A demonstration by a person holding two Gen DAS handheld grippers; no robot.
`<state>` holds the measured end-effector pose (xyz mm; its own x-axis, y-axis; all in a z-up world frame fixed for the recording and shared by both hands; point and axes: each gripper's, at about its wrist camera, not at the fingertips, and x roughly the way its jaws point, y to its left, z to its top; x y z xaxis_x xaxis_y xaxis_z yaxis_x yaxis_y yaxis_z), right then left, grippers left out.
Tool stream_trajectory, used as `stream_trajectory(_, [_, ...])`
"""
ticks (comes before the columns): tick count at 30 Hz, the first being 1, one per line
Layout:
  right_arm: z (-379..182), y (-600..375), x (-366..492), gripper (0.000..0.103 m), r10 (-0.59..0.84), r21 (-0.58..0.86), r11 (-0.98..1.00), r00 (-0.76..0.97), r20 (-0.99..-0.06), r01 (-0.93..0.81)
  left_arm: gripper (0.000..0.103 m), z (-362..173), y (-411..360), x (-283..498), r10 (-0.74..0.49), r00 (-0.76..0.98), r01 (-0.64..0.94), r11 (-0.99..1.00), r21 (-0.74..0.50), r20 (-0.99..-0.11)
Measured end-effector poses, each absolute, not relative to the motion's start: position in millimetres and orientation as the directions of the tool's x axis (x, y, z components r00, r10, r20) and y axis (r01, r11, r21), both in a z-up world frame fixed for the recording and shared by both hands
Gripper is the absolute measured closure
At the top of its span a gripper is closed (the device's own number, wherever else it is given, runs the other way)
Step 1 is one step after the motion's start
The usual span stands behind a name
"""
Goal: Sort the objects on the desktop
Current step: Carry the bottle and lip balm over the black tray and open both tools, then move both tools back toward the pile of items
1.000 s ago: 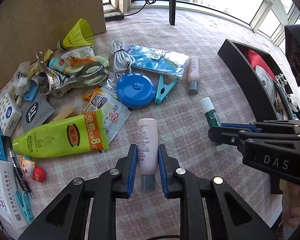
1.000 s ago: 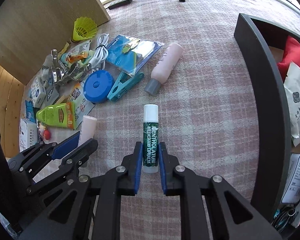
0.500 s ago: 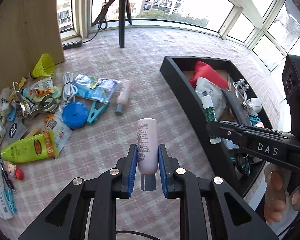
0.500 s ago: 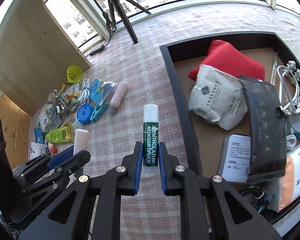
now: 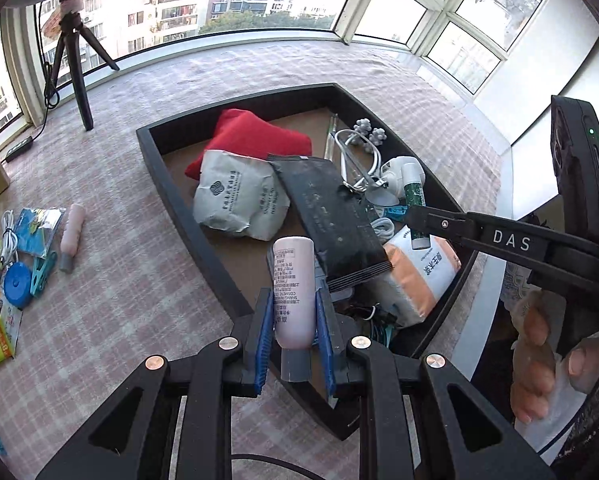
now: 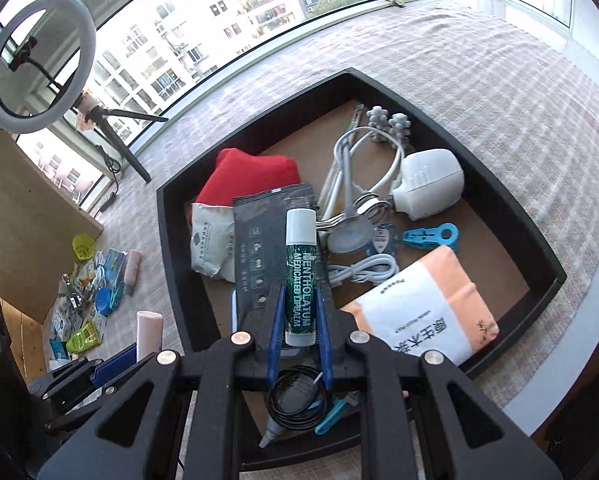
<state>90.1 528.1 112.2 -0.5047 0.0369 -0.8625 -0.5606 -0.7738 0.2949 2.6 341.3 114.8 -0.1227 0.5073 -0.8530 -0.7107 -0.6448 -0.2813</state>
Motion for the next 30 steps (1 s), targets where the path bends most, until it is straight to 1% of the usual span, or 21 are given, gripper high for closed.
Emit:
stream_trajectory(4, [114.4, 546.3, 101.5, 0.087, 0.083, 0.281, -0.753, -0.509, -0.857, -0.595, 0.083, 117.2, 359.6, 14.2, 0.526, -0.081, -0.736, -0.605, -0.305, -0.846])
stream_trajectory(5, [115.7, 550.1, 103.7, 0.086, 0.089, 0.287, -0.746, -0.517, -0.851, -0.601, 0.068, 117.6, 363.0, 17.1, 0.529, -0.077, -0.742, -0.597, -0.306, -0.845])
stream_trajectory(6, [116.0, 553.6, 104.7, 0.082, 0.089, 0.288, -0.737, -0.509, -0.856, -0.612, 0.049, 117.8, 365.4, 19.4, 0.522, -0.084, -0.744, -0.599, -0.295, -0.849])
stream_trajectory(7, [116.0, 556.4, 104.9, 0.071, 0.076, 0.297, -0.729, -0.504, -0.860, -0.617, 0.040, 118.9, 365.2, 21.3, 0.525, -0.100, -0.746, -0.601, -0.285, -0.845])
stream_trajectory(8, [116.4, 557.7, 105.3, 0.069, 0.063, 0.316, -0.726, -0.517, -0.853, -0.610, 0.043, 120.0, 364.0, 22.7, 0.527, -0.119, -0.750, -0.603, -0.272, -0.842])
stream_trajectory(10, [119.3, 554.3, 103.1, 0.069, 0.076, 0.301, -0.737, -0.516, -0.853, -0.605, 0.043, 120.8, 361.5, 22.7, 0.512, -0.140, -0.755, -0.609, -0.242, -0.848])
stream_trajectory(12, [120.7, 547.3, 98.4, 0.069, 0.077, 0.287, -0.755, -0.514, -0.854, -0.590, 0.043, 120.0, 355.0, 18.4, 0.507, -0.144, -0.747, -0.619, -0.243, -0.850])
stream_trajectory(19, [118.1, 513.6, 71.4, 0.069, 0.008, 0.303, -0.804, -0.519, -0.855, -0.511, 0.043, 116.8, 317.6, -9.7, 0.486, -0.198, -0.684, -0.690, -0.235, -0.851])
stream_trajectory(21, [117.1, 501.0, 61.7, 0.069, -0.012, 0.303, -0.822, -0.517, -0.856, -0.482, 0.043, 114.3, 304.7, -18.8, 0.464, -0.231, -0.667, -0.715, -0.208, -0.855])
stream_trajectory(30, [111.6, 437.7, 5.2, 0.069, -0.092, 0.284, -0.899, -0.488, -0.868, -0.335, 0.043, 93.2, 230.3, -74.9, 0.361, -0.321, -0.516, -0.842, -0.158, -0.876])
